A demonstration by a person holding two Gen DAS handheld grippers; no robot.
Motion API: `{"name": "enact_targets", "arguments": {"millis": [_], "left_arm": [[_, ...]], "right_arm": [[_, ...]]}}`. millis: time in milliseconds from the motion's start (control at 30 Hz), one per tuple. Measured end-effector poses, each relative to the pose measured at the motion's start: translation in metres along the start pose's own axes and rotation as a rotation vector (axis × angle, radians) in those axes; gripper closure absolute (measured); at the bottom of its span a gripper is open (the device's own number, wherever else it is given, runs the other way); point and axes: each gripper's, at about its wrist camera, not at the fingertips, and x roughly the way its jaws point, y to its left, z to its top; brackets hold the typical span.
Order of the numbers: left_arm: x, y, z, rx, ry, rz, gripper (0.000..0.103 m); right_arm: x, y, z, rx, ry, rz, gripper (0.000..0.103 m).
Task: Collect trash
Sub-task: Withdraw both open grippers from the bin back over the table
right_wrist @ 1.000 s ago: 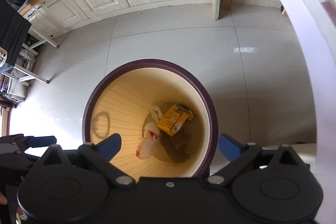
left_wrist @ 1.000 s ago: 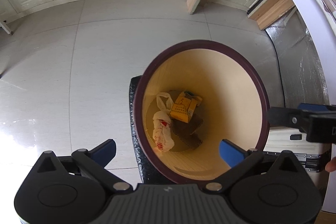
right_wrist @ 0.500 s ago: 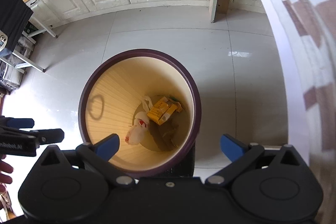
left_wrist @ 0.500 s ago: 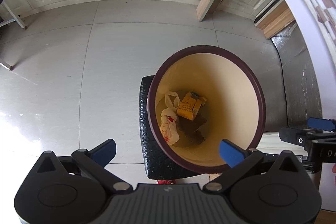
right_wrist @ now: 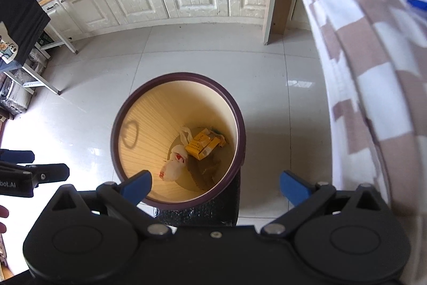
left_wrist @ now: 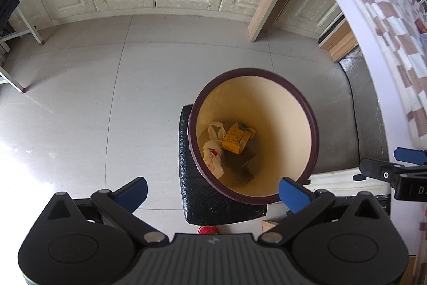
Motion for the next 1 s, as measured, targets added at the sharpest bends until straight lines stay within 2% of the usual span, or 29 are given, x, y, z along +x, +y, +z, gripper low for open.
{"name": "enact_targets", "arguments": {"millis": [533, 767, 1000], "left_arm": [[-0.088, -0.027, -0.021, 0.007, -0.177, 0.006, 0.000], [-0.127, -0.057, -0.040, 0.000, -0.280, 0.019, 0.000], [-0.166, -0.102, -0.066, 0.009, -0.386, 0.021, 0.000]], "right_arm": [[-0.104, 0.006, -0.014, -0.058, -0.189, 0.040, 0.000], [-0.151, -0.009, -0.031, -0.075, -0.289, 0.052, 0.000], [-0.203, -0.042, -0.053, -0.070, -0.411, 0.055, 0.000]]}}
